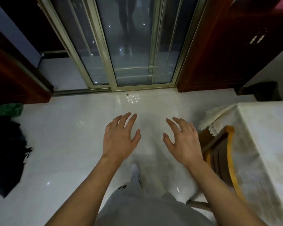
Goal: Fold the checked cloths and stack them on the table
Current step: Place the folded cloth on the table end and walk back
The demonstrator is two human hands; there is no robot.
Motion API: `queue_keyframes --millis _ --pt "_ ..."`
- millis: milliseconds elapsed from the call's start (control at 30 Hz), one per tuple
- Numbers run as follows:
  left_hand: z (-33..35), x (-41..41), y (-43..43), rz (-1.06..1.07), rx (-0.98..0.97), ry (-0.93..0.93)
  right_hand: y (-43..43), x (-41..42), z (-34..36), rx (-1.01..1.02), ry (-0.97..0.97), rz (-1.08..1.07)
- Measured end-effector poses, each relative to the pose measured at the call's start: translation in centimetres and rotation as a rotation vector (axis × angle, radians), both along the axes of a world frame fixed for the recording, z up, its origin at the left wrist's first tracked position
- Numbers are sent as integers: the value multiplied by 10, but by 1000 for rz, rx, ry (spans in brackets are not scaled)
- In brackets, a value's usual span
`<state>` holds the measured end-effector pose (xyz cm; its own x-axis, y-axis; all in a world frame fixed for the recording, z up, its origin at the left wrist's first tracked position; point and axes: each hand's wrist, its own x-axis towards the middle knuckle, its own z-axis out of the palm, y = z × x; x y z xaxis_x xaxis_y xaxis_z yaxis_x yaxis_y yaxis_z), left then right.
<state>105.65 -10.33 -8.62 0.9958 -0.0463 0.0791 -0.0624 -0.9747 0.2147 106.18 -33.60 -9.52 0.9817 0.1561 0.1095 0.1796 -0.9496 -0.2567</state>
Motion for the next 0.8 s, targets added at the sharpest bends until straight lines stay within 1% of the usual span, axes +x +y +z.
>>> queue_keyframes --millis 200,433,600,733,800 --pt "12 125 14 -91 -39 -8 14 114 12 20 14 -83" --pt "13 242 -3 -204 -6 24 7 198 2 42 64 -176" --pt "7 328 -41 -245 -24 53 -21 269 -10 65 87 -234" --pt "4 408 -92 -315 -29 -8 -62 337 -20 94 52 -285" --pt "2 449 -125 -359 -10 -6 -90 370 -25 108 40 -327"
